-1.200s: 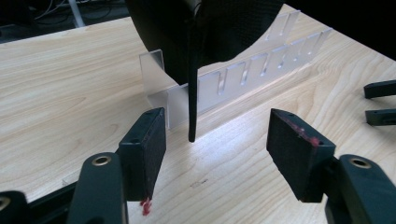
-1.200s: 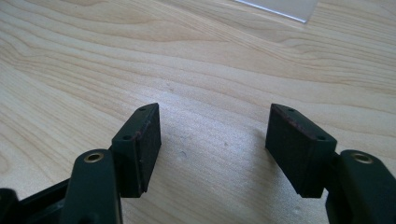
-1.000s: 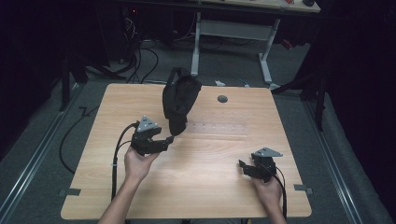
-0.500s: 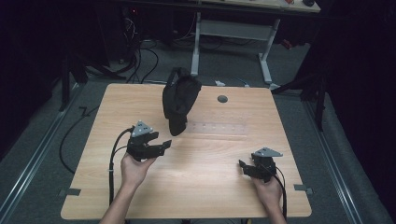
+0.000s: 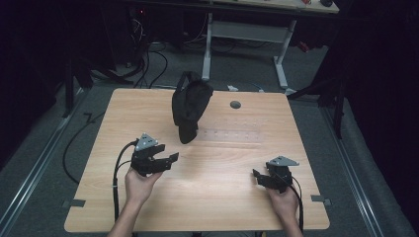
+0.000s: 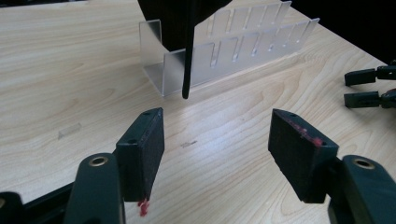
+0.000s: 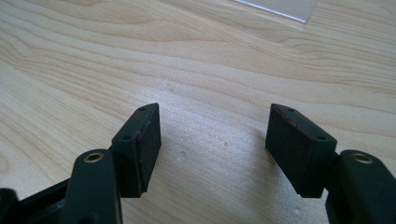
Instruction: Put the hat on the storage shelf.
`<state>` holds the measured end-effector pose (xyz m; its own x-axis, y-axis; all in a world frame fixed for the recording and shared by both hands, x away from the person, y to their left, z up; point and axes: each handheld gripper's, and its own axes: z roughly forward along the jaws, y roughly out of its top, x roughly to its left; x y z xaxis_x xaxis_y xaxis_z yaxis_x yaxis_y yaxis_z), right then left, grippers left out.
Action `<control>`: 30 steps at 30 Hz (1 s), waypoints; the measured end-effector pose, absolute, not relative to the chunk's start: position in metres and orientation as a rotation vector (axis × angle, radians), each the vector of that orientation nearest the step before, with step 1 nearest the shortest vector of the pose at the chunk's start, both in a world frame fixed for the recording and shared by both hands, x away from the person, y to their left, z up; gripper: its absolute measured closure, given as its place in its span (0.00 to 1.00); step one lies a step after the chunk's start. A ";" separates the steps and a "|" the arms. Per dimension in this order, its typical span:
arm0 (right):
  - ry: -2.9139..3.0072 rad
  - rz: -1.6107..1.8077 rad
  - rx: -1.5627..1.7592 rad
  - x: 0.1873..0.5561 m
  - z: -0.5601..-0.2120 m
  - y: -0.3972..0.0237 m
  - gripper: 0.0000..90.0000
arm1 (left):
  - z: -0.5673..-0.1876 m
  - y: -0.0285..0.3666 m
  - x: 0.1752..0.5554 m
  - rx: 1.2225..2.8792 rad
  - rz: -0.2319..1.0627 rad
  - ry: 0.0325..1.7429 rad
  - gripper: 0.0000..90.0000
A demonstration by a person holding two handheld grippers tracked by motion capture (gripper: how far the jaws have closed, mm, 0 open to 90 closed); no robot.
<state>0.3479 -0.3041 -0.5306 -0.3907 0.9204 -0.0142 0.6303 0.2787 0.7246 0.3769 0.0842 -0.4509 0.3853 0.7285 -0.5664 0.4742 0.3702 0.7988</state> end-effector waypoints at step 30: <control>2.120 0.898 1.393 0.348 -0.531 -0.304 0.40 | -0.490 0.104 0.367 1.249 0.245 1.379 0.40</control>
